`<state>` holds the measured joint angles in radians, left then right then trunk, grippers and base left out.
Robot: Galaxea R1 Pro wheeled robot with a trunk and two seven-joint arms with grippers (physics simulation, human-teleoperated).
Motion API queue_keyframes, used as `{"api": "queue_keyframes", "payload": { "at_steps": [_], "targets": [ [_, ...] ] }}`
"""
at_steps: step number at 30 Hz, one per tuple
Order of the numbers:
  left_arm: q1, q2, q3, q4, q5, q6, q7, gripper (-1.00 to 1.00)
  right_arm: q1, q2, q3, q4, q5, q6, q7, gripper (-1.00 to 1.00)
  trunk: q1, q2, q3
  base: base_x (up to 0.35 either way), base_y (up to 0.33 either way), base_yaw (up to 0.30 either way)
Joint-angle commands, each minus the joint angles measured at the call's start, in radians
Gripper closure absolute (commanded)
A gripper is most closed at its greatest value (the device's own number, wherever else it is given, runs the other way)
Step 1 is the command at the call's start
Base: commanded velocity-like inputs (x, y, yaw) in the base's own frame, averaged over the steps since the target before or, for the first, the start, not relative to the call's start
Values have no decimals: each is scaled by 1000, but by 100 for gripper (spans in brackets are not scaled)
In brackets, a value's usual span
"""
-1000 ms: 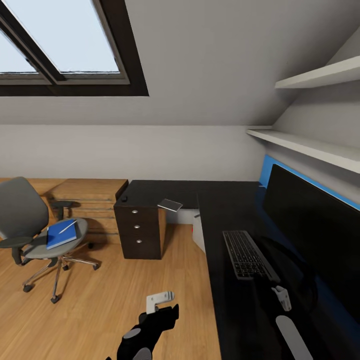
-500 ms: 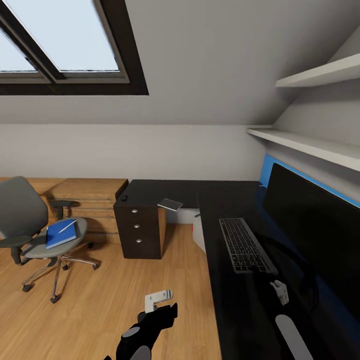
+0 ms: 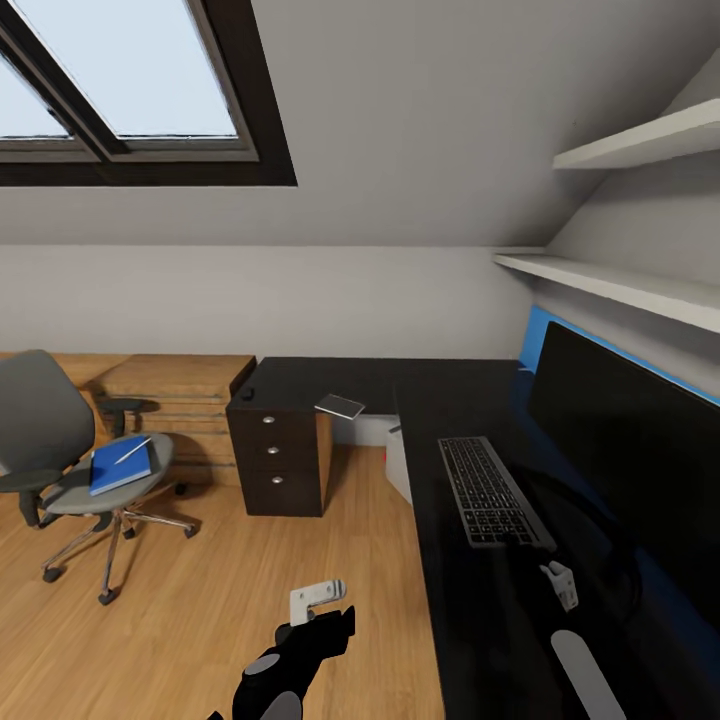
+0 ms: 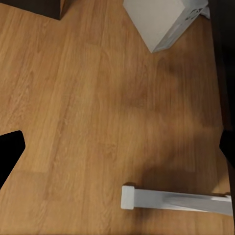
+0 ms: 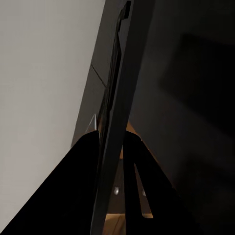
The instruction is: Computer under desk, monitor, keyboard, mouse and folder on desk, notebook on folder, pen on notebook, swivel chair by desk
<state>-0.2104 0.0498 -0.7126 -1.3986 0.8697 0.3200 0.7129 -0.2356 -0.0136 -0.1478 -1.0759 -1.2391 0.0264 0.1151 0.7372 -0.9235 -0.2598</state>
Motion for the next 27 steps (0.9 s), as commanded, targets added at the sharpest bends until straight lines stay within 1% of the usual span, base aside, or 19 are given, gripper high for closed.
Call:
{"api": "queue_keyframes", "payload": {
  "at_steps": [1, 6, 13, 27],
  "targets": [
    [-1, 1, -2, -2, 5, 2, 8, -100, -1, 0, -1, 1, -12, 3, 6, 100, 4, -8, -5, 0, 0, 0],
    [-1, 1, -1, -1, 5, 2, 8, -100, -1, 0, -1, 3, -11, 1, 4, 100, 23, -43, -20, 0, 0, 0],
    [-1, 1, -3, -2, 5, 2, 8, -100, -1, -2, -2, 4, -11, 1, -16, 100, 50, -92, -42, 0, 0, 0],
    [-1, -2, -5, 10, 6, 1, 7, -100, -6, -5, -2, 5, -10, 1, -19, 100, 104, -190, -86, 0, 0, 0]
  ]
}}
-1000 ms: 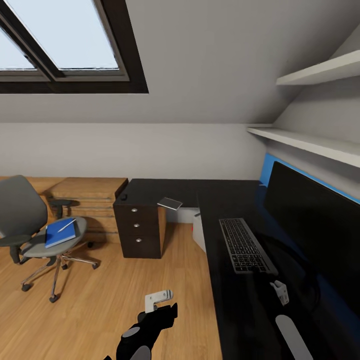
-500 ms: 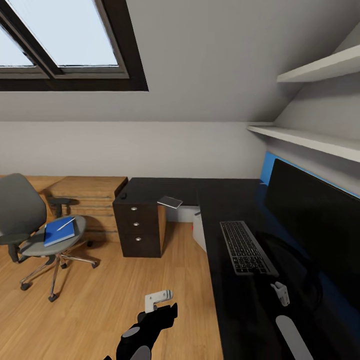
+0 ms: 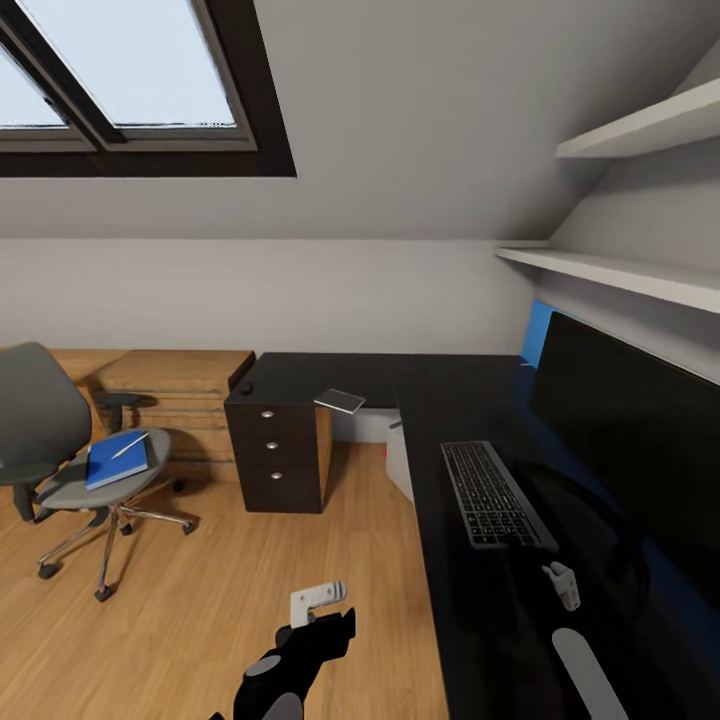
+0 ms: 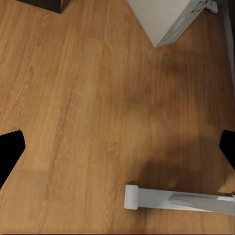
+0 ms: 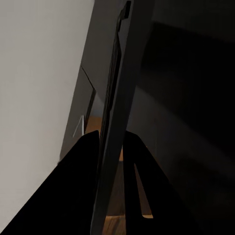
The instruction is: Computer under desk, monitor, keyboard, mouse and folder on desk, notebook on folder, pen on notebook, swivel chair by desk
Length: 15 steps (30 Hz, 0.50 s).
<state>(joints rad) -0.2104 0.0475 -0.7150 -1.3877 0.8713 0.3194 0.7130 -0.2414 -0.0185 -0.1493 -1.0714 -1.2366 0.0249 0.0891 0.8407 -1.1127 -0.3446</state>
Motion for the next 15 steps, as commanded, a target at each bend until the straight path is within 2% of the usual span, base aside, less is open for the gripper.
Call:
{"api": "queue_keyframes", "payload": {
  "at_steps": [1, 7, 13, 15],
  "targets": [
    [-1, -2, -2, 3, 4, 2, 7, -100, -1, 0, -1, 0, -12, 3, 6, 100, 4, -8, -4, 0, 0, 0],
    [-1, -19, 0, 16, 2, 1, 6, -100, -5, 0, -1, 3, -12, 1, 6, 100, 27, -50, -23, 0, 0, 0],
    [-1, -21, 0, 18, 2, 1, 6, -100, -18, 0, -1, 26, -12, 1, 6, 100, 50, -92, -42, 0, 0, 0],
    [-1, -21, 0, 18, 2, 1, 6, -100, -20, 0, -1, 29, -12, 1, 6, 100, 50, -92, -42, 0, 0, 0]
  ]
}}
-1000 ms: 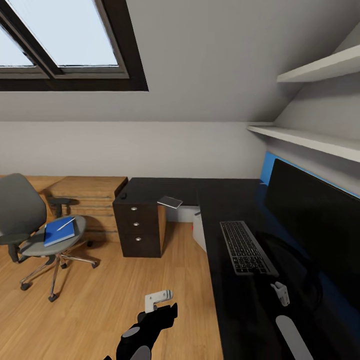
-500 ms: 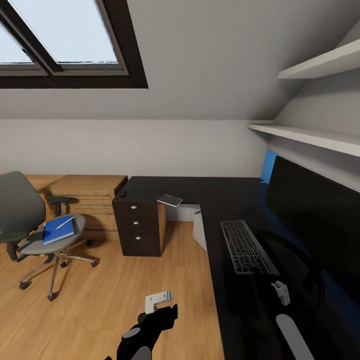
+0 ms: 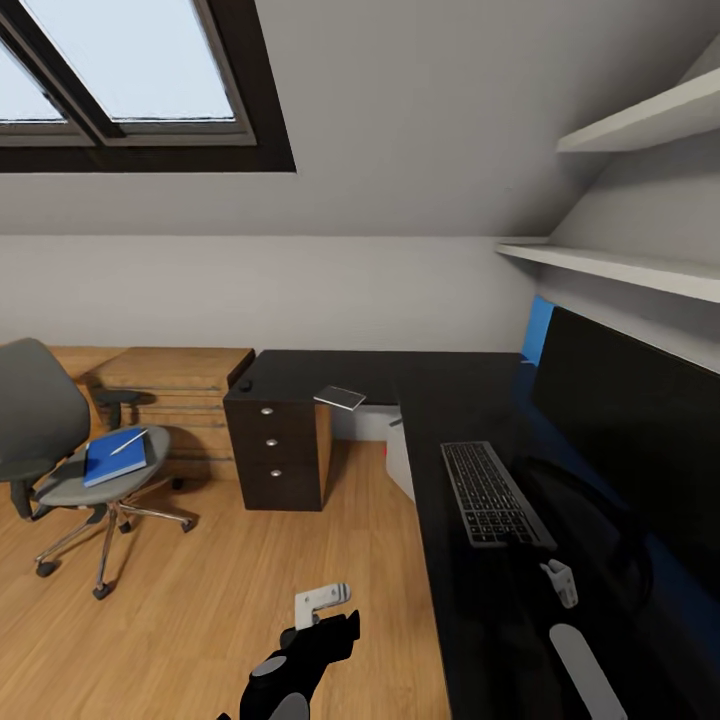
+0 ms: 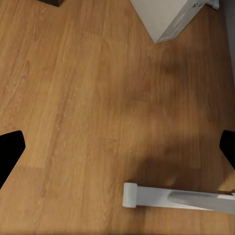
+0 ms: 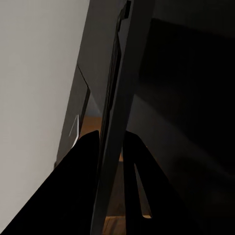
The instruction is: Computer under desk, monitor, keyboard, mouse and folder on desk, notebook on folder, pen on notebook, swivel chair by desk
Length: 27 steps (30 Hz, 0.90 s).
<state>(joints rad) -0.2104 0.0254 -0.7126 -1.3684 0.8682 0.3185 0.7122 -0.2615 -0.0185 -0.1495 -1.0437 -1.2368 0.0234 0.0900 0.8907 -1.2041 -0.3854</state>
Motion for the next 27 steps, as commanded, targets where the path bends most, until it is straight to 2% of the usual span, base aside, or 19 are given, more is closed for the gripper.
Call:
{"api": "queue_keyframes", "payload": {
  "at_steps": [1, 5, 12, 21, 27],
  "targets": [
    [-1, 1, -2, -1, 4, 2, 7, -100, -1, 0, -1, 2, -12, 3, 5, 100, 0, -1, -1, 0, 0, 0],
    [-1, 4, 0, -2, -1, -2, 7, -100, -4, 0, -2, 9, -12, 2, 0, 100, 0, -1, -1, 0, 0, 0],
    [-1, 7, -5, -3, -4, -83, 6, -100, -16, -1, -2, 30, -12, 1, -11, 100, 0, -1, -1, -9, -50, 0],
    [-1, 8, -4, -3, -6, -95, 7, -100, -18, -1, -2, 33, -12, 1, -12, 100, 0, -1, -1, -40, -86, 0],
    [-1, 8, -4, -3, -6, -96, 8, -100, -18, -1, -2, 33, -12, 1, -12, 100, 0, -1, -1, -174, -3, 0]
  ]
}}
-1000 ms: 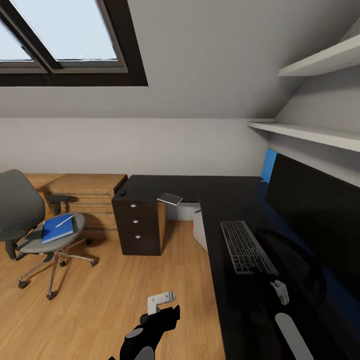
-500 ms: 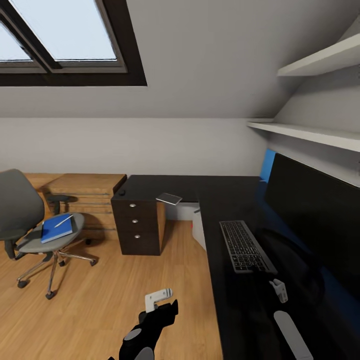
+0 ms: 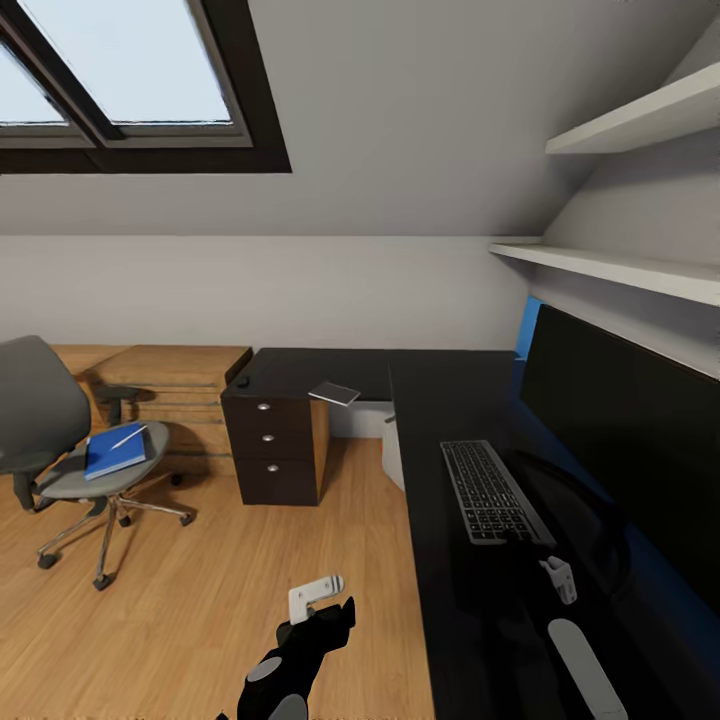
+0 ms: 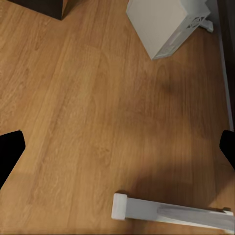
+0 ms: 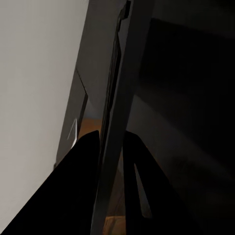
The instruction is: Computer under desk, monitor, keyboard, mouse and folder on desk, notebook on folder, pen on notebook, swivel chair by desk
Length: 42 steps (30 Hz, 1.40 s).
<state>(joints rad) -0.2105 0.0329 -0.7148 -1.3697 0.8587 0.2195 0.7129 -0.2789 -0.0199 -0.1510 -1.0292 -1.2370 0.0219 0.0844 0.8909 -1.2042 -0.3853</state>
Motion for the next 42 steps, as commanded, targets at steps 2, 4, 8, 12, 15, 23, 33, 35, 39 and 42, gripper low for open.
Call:
{"api": "queue_keyframes", "payload": {
  "at_steps": [2, 4, 8, 12, 15, 23, 33, 35, 39, 42],
  "targets": [
    [-1, 1, -2, -2, 4, 3, 7, -100, 0, 0, -1, 18, -12, 3, -6, 100, 0, -1, -1, -72, 0, 0],
    [-1, 1, -2, -2, 4, 3, 7, -100, 0, 0, -1, 19, -12, 3, -6, 100, 0, -1, -1, -34, 0, 0],
    [-1, 1, -2, -2, 4, 3, 7, -100, 0, 0, -1, 27, -12, 3, -6, 100, 0, -1, -1, -30, 0, 0],
    [-1, 1, -2, -2, 5, 3, 7, -100, -4, 0, -1, 31, -12, 3, -6, 100, 0, -1, -1, -199, 0, 0],
    [-1, 1, -2, -2, 5, 4, 7, -100, -6, 0, -1, 32, -12, 3, -6, 100, 0, -1, -1, -177, 0, 0],
    [-1, 0, -3, -2, 8, 4, 7, -100, -7, 0, -1, 32, -11, 3, -6, 100, 0, -1, -1, -29, 0, 0],
    [-1, -1, -4, -2, 11, 4, 5, -100, -8, -1, -1, 32, -8, 4, -6, 100, 0, -1, -1, -1, 0, 0],
    [-1, -1, -4, -2, 11, 4, 5, -100, -8, -2, -1, 32, -7, 4, -6, -100, 0, -1, -1, 0, 0, 0],
    [-1, -1, -5, -2, 10, 4, 6, -100, -8, -2, -1, 32, -2, 5, -6, -100, 0, -1, -1, 0, 0, 0],
    [-1, -1, -5, -2, 9, 3, 6, -100, -8, -2, -1, 32, 0, 4, -6, -100, 0, -1, -1, 0, 0, 0]
  ]
}}
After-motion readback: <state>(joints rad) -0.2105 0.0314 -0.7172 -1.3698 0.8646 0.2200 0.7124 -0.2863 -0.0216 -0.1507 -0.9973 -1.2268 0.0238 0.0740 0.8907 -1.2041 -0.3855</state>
